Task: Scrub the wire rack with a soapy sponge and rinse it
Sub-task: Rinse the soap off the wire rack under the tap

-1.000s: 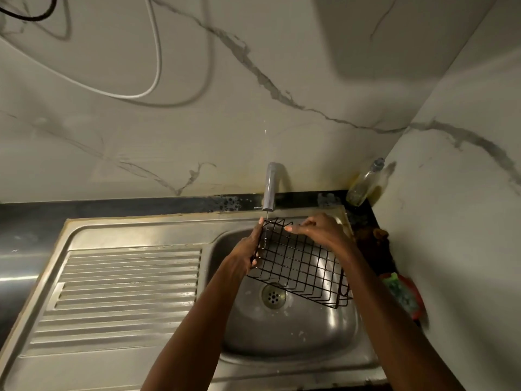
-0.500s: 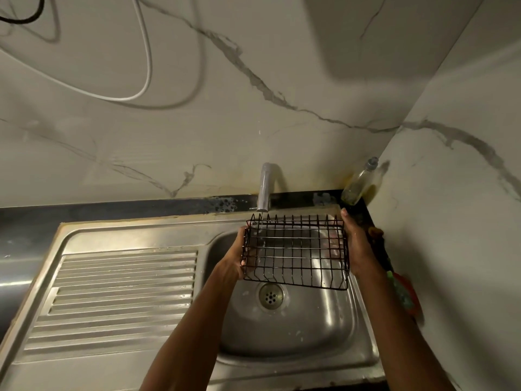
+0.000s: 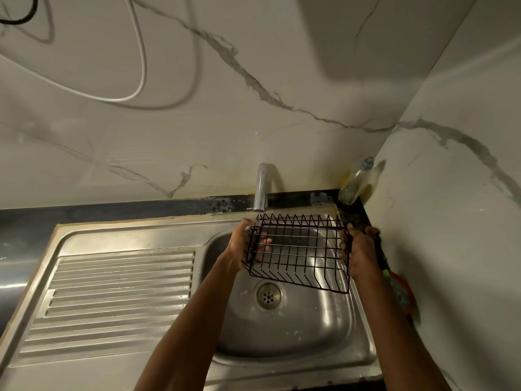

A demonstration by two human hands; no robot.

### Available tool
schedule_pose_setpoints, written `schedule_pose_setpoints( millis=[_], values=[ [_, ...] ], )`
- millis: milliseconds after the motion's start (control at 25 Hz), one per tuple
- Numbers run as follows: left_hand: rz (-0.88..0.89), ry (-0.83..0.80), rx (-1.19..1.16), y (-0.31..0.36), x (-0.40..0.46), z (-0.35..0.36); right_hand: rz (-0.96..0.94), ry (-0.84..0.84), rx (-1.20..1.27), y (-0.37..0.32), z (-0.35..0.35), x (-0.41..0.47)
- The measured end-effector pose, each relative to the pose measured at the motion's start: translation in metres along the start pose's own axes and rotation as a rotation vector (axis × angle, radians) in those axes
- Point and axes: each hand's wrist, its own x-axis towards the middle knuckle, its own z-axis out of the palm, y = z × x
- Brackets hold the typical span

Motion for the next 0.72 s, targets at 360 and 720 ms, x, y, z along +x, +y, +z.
schedule_pose_setpoints(
  millis=[360, 720],
  values=[
    [0.014, -0.004, 0.08, -0.004, 0.003, 0.007, -0.037, 0.094, -0.1, -0.003, 0.0, 0.007],
    [0.045, -0.015, -0.051, 0.0, 0.009, 0.008, -0.125, -0.252, -0.006, -0.027, -0.014, -0.037]
  ],
)
